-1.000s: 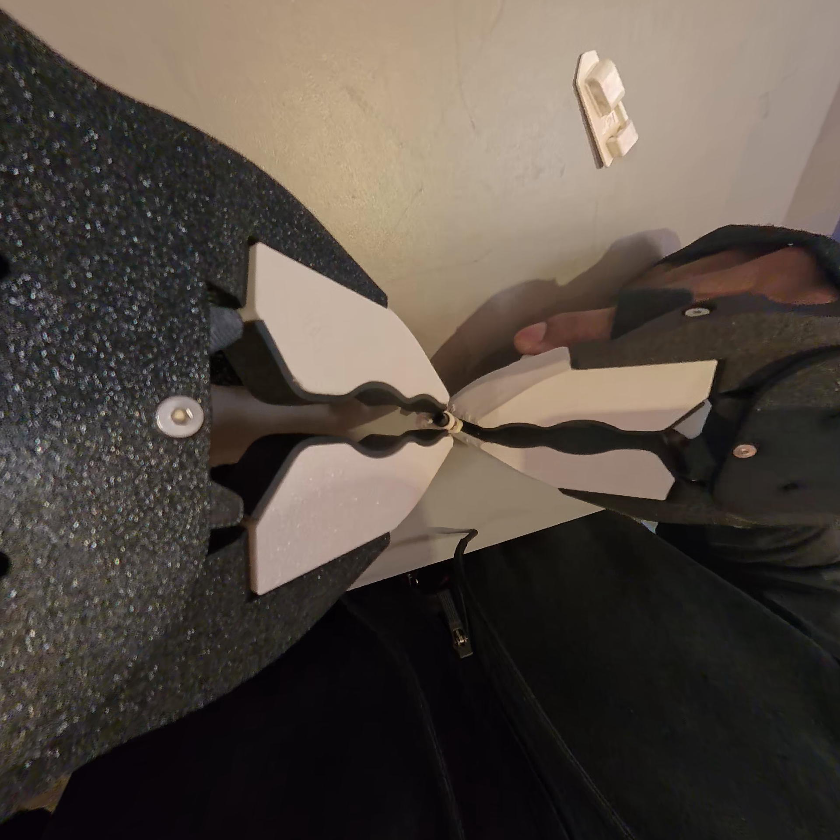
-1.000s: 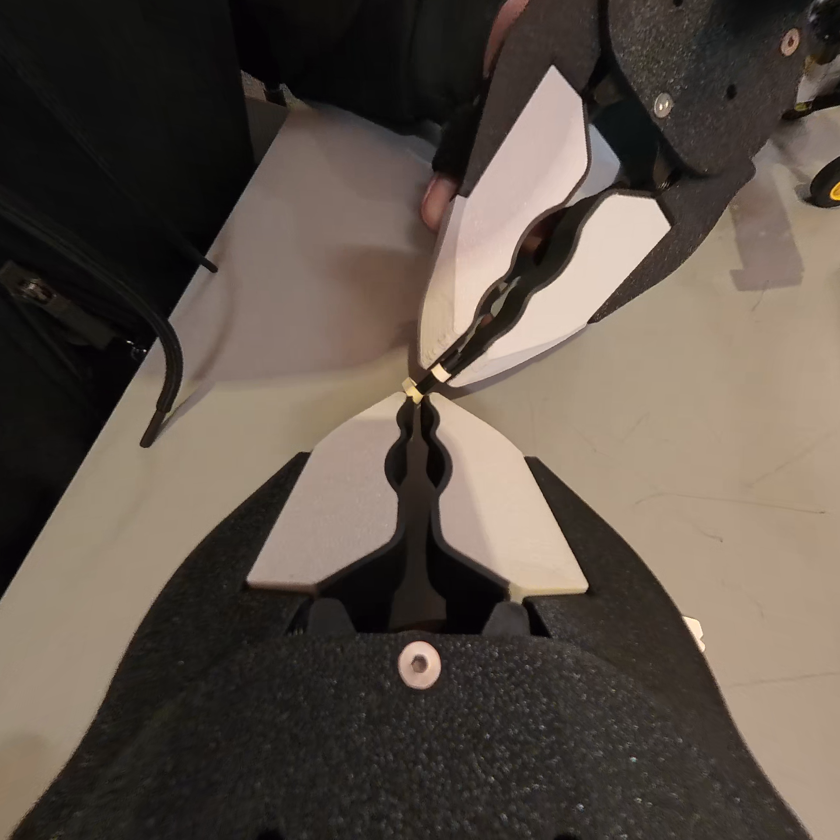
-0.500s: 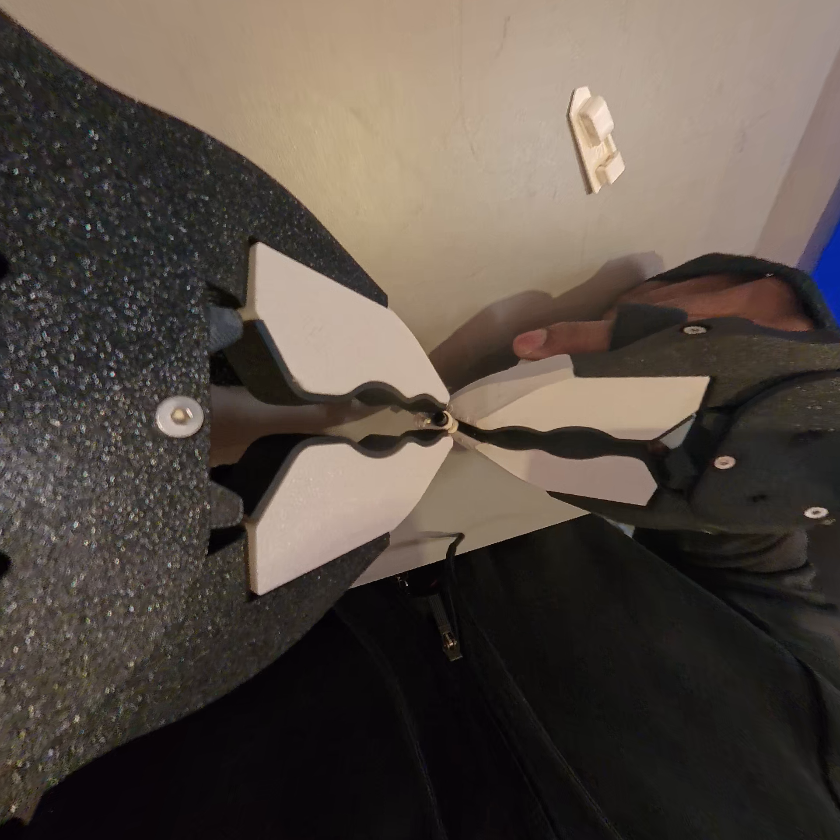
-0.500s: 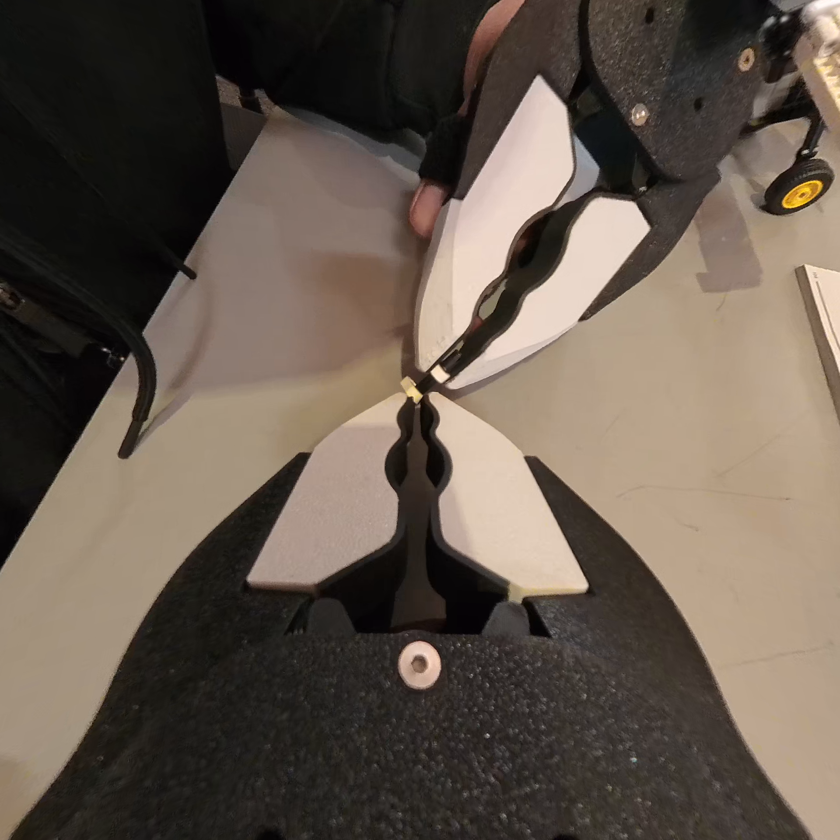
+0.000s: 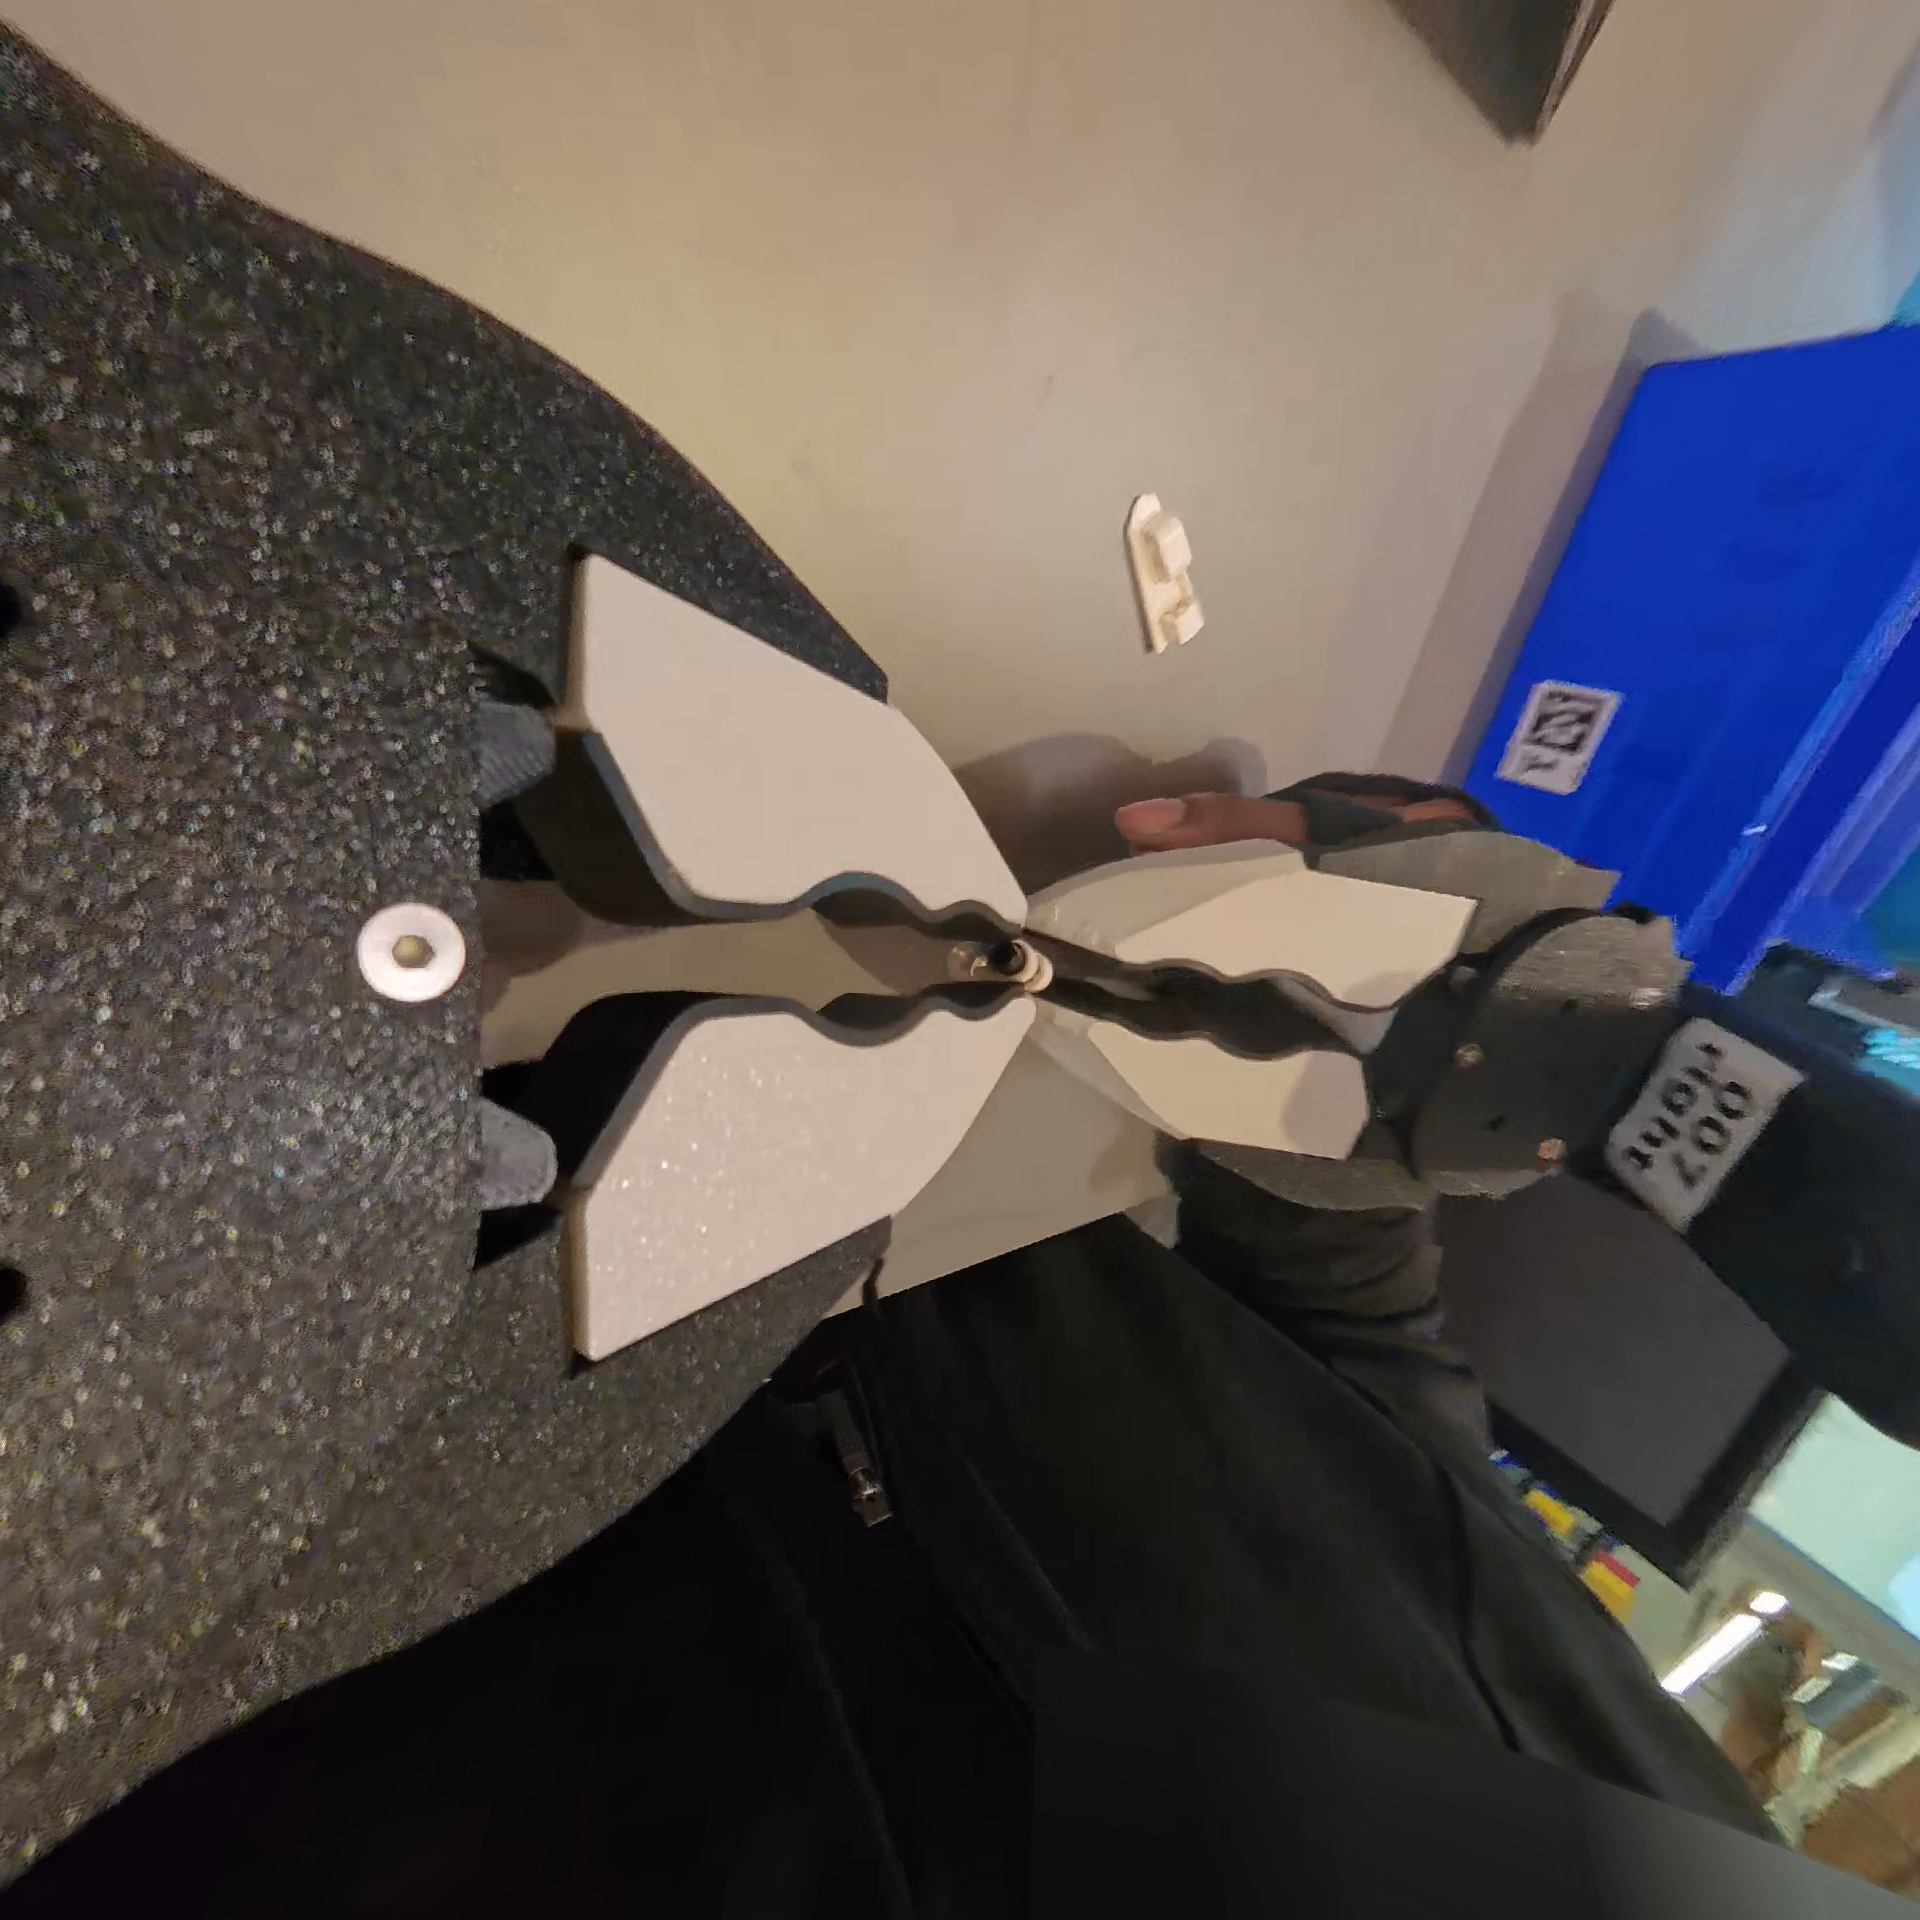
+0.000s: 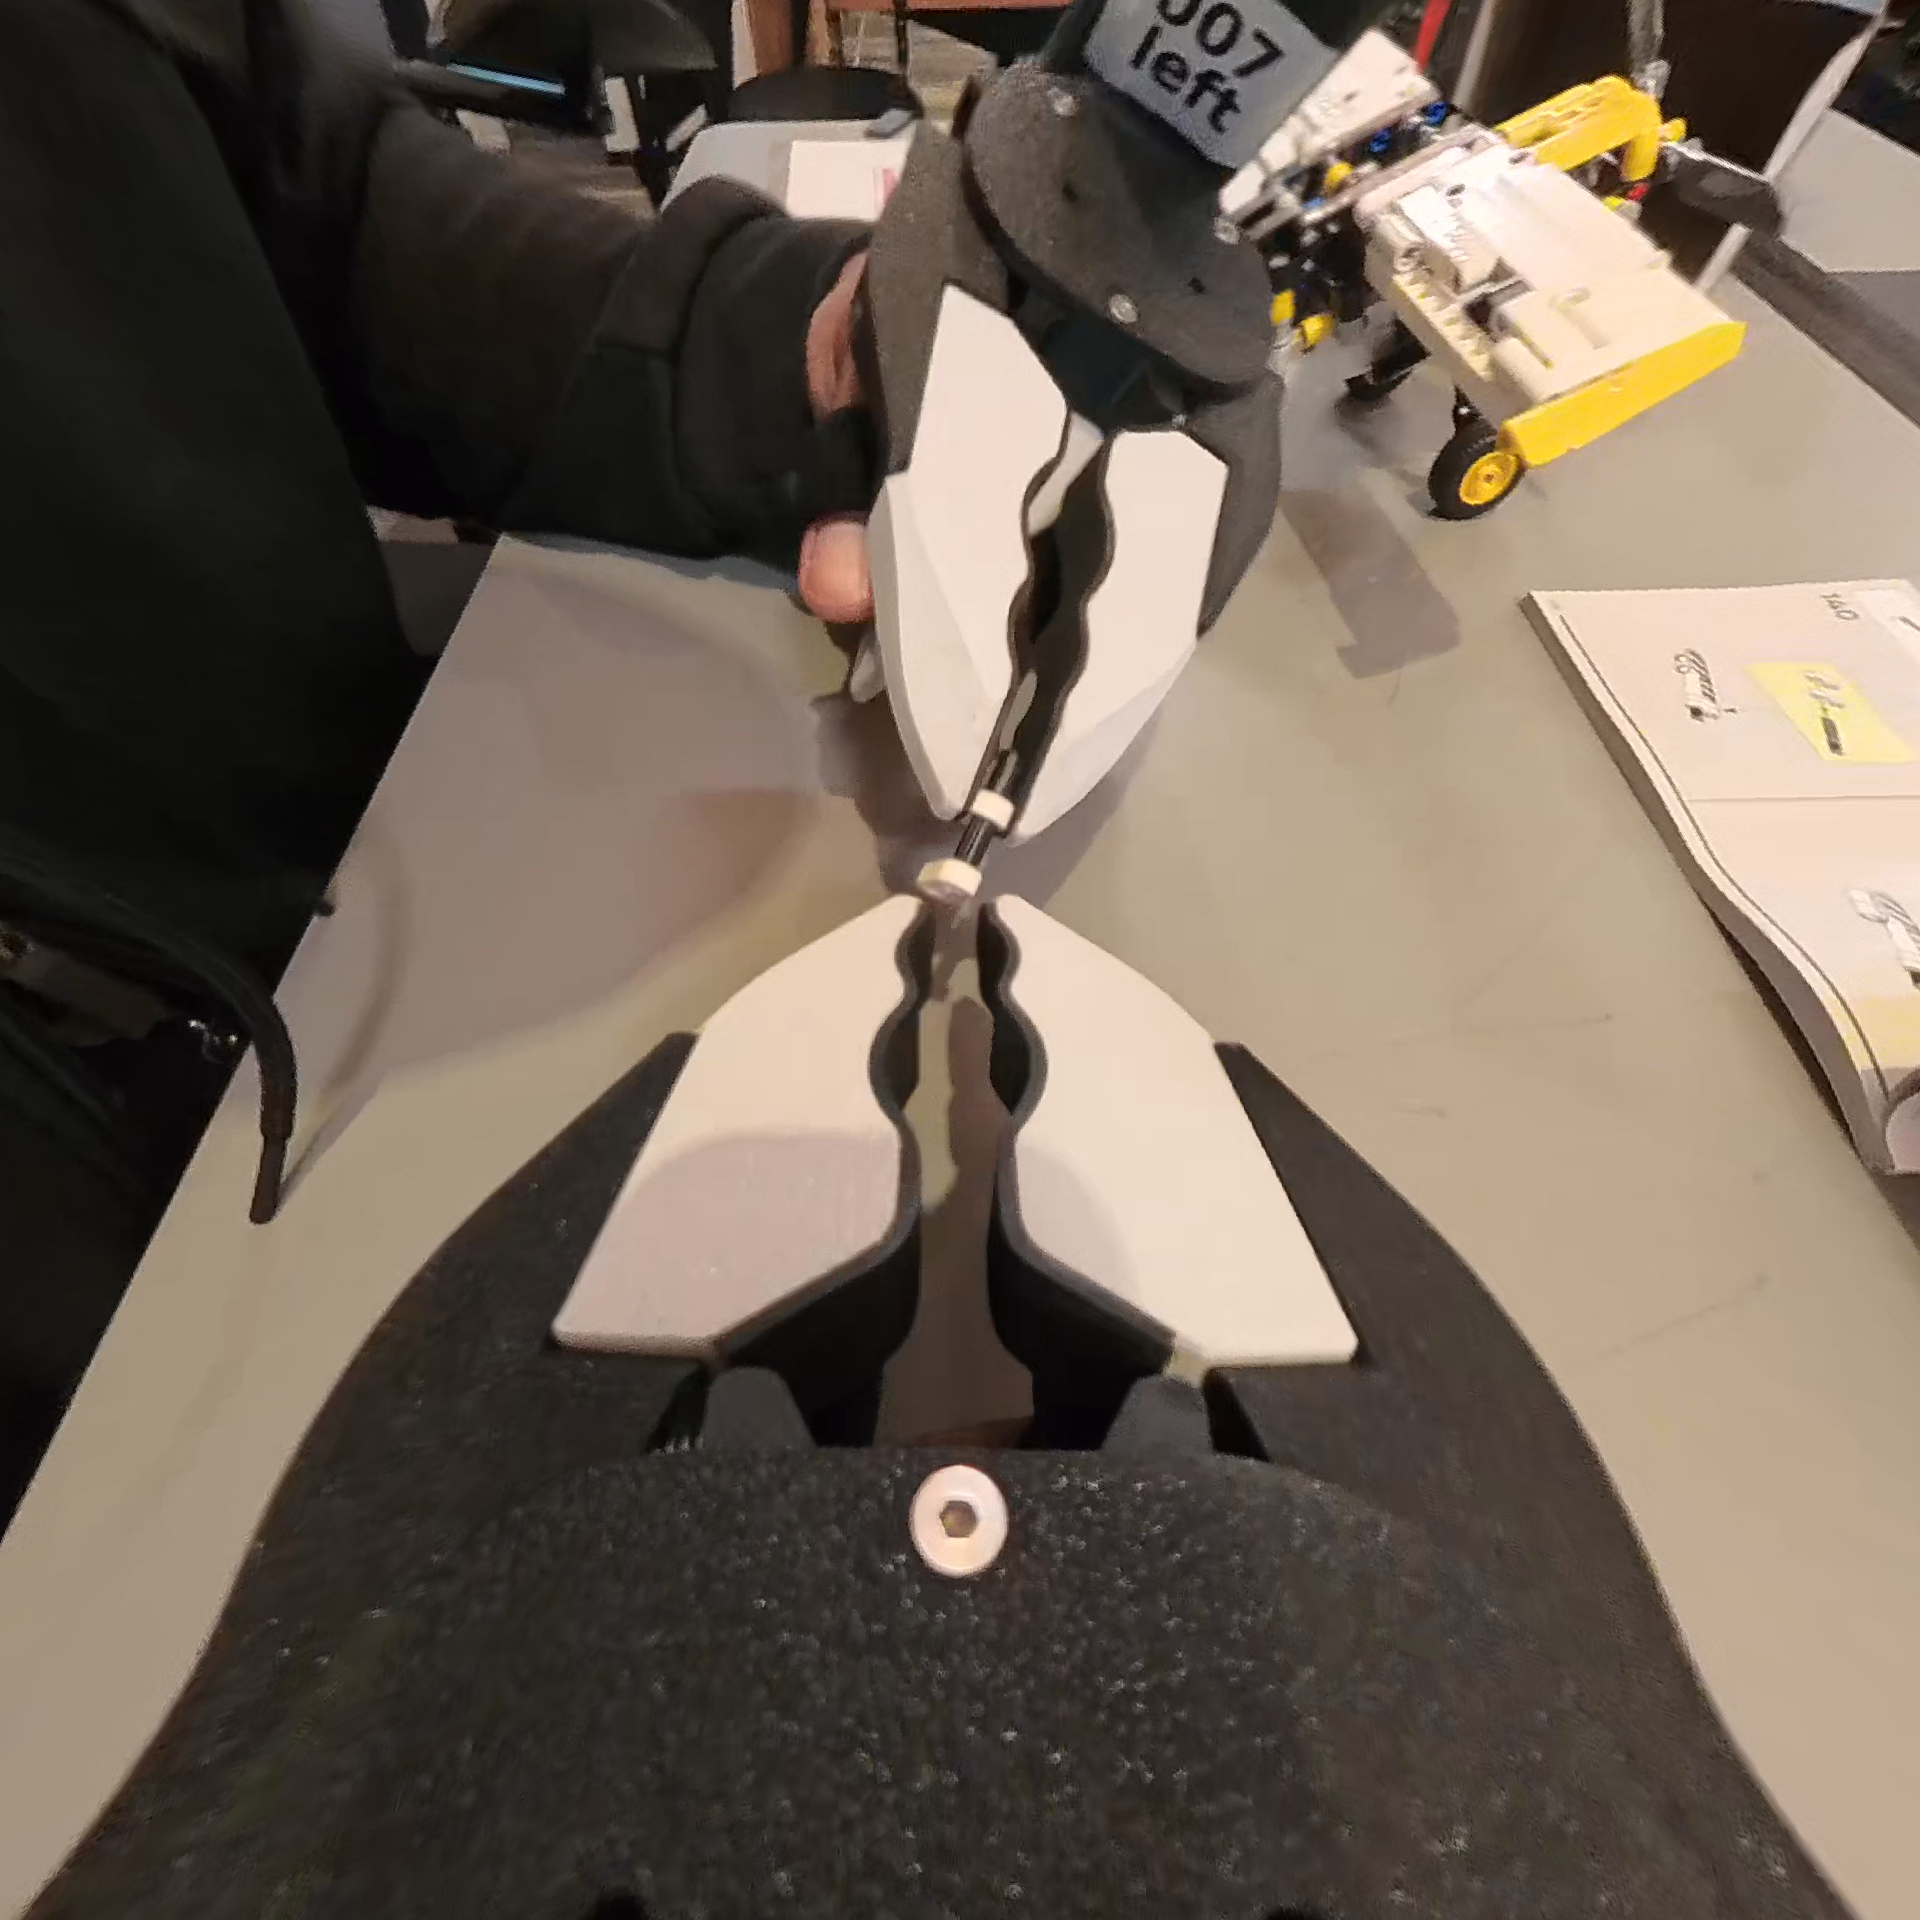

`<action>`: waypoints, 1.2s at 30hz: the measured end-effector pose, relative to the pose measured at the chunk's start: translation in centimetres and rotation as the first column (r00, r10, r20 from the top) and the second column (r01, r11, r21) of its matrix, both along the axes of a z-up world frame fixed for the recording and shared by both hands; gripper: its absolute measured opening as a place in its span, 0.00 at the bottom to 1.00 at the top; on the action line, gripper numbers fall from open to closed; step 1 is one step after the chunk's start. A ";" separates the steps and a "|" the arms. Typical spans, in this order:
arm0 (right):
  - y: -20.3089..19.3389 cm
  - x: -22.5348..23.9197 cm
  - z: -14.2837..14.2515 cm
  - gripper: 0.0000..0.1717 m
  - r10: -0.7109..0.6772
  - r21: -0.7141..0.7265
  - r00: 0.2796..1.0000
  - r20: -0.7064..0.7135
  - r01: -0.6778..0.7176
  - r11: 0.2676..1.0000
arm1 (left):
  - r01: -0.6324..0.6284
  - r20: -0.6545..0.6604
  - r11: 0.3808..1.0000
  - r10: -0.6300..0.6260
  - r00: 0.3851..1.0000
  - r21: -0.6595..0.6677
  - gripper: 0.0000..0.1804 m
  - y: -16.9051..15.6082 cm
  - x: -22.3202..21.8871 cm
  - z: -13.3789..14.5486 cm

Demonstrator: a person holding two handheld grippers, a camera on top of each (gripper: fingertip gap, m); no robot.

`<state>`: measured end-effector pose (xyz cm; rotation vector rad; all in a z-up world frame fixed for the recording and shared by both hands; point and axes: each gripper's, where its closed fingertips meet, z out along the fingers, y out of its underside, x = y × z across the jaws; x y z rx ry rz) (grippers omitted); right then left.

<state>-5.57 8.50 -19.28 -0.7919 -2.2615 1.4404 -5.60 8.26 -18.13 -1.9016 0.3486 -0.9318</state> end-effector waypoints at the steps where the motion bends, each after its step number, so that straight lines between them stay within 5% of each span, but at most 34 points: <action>1: 0.3 -0.2 0.1 0.06 -0.021 -0.018 1.000 0.006 0.021 1.000 | -0.027 0.020 0.999 0.026 0.999 0.031 0.04 0.2 -0.3 0.5; 7: 1.6 -1.5 3.2 0.16 -0.113 -0.304 0.994 0.013 0.111 0.946 | -0.205 0.199 0.960 0.167 0.966 0.189 0.04 1.0 -2.6 3.7; 12: 1.7 -2.1 5.5 0.15 -0.138 -0.500 0.990 0.025 0.132 0.856 | -0.226 0.177 0.947 0.187 0.966 0.230 0.04 1.4 -2.0 3.8; 19: 1.7 -2.1 5.6 0.04 -0.158 -0.498 0.987 0.020 0.147 0.855 | -0.258 0.127 0.911 0.228 0.965 0.322 0.04 1.5 -1.6 4.2; 36: 1.2 -1.8 5.5 0.04 -0.142 -0.493 0.989 -0.032 0.108 0.864 | -0.233 0.121 0.909 0.203 0.972 0.344 0.04 1.2 -1.0 4.5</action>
